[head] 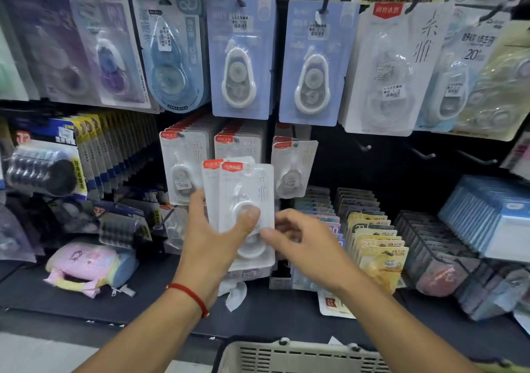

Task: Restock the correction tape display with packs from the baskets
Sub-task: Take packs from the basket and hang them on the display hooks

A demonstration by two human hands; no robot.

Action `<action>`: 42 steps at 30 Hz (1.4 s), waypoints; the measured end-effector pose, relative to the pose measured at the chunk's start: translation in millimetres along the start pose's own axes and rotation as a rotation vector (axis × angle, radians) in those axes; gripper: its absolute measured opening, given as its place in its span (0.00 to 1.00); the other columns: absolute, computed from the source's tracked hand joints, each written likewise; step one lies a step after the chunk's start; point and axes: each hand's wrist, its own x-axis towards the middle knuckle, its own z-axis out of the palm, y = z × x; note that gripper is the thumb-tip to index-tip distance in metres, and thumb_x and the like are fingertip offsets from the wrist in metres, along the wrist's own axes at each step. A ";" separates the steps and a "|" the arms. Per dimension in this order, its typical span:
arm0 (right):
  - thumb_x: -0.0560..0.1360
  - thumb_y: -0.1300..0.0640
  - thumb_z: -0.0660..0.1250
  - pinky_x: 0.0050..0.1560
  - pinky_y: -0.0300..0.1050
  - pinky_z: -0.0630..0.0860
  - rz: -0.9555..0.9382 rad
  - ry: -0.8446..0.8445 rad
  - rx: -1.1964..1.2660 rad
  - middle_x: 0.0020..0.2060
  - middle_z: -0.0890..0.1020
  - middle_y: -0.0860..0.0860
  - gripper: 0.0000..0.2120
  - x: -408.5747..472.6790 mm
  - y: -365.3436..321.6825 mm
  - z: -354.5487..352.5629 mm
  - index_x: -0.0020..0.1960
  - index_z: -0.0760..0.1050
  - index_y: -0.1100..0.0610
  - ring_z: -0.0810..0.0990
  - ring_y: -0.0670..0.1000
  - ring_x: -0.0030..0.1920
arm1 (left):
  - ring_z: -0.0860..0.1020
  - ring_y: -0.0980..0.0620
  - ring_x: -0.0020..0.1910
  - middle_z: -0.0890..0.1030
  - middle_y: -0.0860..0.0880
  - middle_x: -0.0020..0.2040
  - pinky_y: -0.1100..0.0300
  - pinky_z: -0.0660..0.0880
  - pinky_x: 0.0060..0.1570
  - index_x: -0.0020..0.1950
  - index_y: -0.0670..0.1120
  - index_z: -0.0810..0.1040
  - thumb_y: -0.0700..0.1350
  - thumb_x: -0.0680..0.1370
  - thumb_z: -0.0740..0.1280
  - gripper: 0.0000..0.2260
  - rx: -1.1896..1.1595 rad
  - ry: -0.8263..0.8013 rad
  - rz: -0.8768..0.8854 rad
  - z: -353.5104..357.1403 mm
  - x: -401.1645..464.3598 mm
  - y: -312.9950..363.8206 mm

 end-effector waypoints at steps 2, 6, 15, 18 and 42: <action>0.78 0.46 0.75 0.52 0.46 0.83 -0.033 -0.004 -0.004 0.47 0.88 0.45 0.08 -1.1 -0.6 6.1 0.55 0.83 0.47 0.85 0.49 0.48 | 0.85 0.53 0.59 0.85 0.55 0.60 0.46 0.82 0.61 0.68 0.57 0.73 0.60 0.65 0.82 0.35 -0.010 -0.007 -0.010 0.7 -0.2 0.5; 0.80 0.51 0.73 0.40 0.43 0.84 0.008 0.123 0.202 0.48 0.88 0.46 0.08 -0.6 -3.3 2.2 0.57 0.80 0.51 0.87 0.49 0.47 | 0.85 0.51 0.61 0.85 0.54 0.61 0.42 0.80 0.63 0.69 0.57 0.73 0.56 0.70 0.80 0.29 -0.064 -0.014 -0.057 1.6 4.0 0.8; 0.82 0.51 0.70 0.39 0.61 0.84 0.033 0.440 0.280 0.46 0.88 0.47 0.07 -0.6 -5.9 -11.4 0.59 0.75 0.50 0.85 0.56 0.33 | 0.85 0.56 0.54 0.87 0.57 0.55 0.49 0.81 0.56 0.64 0.58 0.75 0.33 0.78 0.71 0.24 -0.043 0.037 -0.068 -5.0 9.0 -6.9; 0.82 0.49 0.71 0.33 0.55 0.83 -0.017 0.437 0.312 0.45 0.88 0.48 0.08 -1.5 -8.2 -9.6 0.59 0.77 0.50 0.85 0.56 0.31 | 0.85 0.56 0.54 0.86 0.57 0.55 0.51 0.80 0.54 0.64 0.58 0.75 0.33 0.78 0.71 0.24 -0.048 0.049 -0.058 -4.4 7.8 -4.1; 0.82 0.51 0.70 0.45 0.41 0.83 -0.009 0.426 0.356 0.50 0.88 0.48 0.08 4.3 -2.0 -1.6 0.60 0.79 0.53 0.87 0.46 0.51 | 0.82 0.57 0.64 0.82 0.54 0.66 0.60 0.82 0.57 0.79 0.54 0.68 0.29 0.78 0.73 0.35 0.083 -0.290 -0.030 7.5 -4.4 0.4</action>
